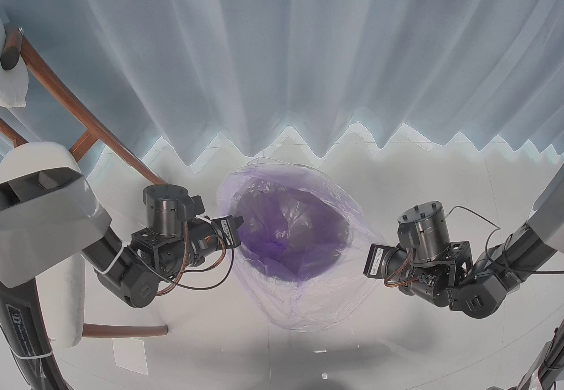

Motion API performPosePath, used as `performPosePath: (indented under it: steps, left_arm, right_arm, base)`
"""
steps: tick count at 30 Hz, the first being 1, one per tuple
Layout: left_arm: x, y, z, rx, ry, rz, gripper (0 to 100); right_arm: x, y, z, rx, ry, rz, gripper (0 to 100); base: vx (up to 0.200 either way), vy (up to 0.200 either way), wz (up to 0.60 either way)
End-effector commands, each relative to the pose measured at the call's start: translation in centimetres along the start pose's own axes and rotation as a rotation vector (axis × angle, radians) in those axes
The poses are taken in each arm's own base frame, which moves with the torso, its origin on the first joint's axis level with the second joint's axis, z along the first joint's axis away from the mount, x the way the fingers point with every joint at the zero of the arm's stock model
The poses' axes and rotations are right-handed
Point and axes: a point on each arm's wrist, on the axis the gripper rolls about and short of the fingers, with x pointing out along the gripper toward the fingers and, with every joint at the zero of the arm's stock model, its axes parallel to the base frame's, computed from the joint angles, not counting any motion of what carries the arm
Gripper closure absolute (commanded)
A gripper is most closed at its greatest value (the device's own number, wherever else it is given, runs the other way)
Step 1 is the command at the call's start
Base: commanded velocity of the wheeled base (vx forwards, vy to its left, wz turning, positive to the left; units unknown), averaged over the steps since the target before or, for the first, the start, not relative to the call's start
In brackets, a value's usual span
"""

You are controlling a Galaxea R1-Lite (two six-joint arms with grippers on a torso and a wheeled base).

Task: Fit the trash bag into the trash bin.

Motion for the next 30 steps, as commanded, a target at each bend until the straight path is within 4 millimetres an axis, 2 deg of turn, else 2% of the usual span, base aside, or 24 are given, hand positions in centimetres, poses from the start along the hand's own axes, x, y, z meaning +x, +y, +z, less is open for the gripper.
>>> performPosePath:
  steps: [1, 6, 7, 13, 20, 25, 26, 30]
  left_arm:
    - [-1.2, -0.4, 1.1, -0.003, -0.031, -0.014, 100]
    - [-2.4, -1.0, 0.9, -0.008, -0.004, -0.053, 100]
    - [-3.2, -1.1, 0.8, -0.007, 0.011, -0.076, 100]
    - [-4.7, -1.0, 0.0, -0.011, 0.063, -0.098, 100]
    - [-5.0, -0.9, -0.2, -0.011, 0.075, -0.099, 100]
    - [-4.9, -1.3, -0.4, -0.007, 0.084, -0.119, 100]
    - [-4.9, -1.4, -0.4, -0.006, 0.087, -0.124, 100]
    - [-5.0, -1.3, -0.4, -0.007, 0.091, -0.133, 100]
  right_arm:
    - [0.2, -0.4, 0.1, 0.007, -0.001, -0.013, 100]
    - [0.8, -0.8, 0.5, 0.023, -0.009, -0.028, 100]
    - [1.3, -1.0, 0.6, 0.034, -0.025, -0.026, 100]
    - [2.1, -1.2, 1.8, 0.075, -0.101, -0.002, 100]
    - [2.2, -1.3, 2.0, 0.082, -0.108, -0.005, 100]
    - [1.9, -2.0, 1.0, 0.060, -0.062, -0.017, 100]
    - [1.9, -2.0, 0.9, 0.060, -0.061, -0.018, 0]
    - [1.0, -1.9, 1.5, 0.092, -0.083, 0.008, 0]
  base:
    - [0.000, 0.000, 0.00]
    - [0.000, 0.000, 0.00]
    - [0.000, 0.000, 0.00]
    - [0.000, 0.000, 0.00]
    - [0.000, 0.000, 0.00]
    - [0.000, 0.000, 0.00]
    - [0.000, 0.000, 0.00]
    - [0.000, 0.000, 0.00]
